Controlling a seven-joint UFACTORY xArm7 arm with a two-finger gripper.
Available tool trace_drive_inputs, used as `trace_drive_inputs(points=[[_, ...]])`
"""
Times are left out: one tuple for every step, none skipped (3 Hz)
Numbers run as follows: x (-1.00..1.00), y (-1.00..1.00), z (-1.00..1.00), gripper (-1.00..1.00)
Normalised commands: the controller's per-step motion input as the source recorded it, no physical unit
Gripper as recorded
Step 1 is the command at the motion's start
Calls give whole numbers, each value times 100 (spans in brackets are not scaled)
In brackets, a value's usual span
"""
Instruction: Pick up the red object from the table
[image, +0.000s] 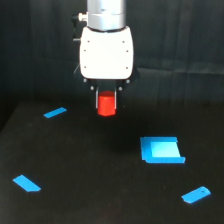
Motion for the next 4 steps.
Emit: trace_drive_inputs(points=[[4, -3, 8, -96], [5, 0, 13, -100], [1, -2, -5, -94], [7, 1, 3, -100]])
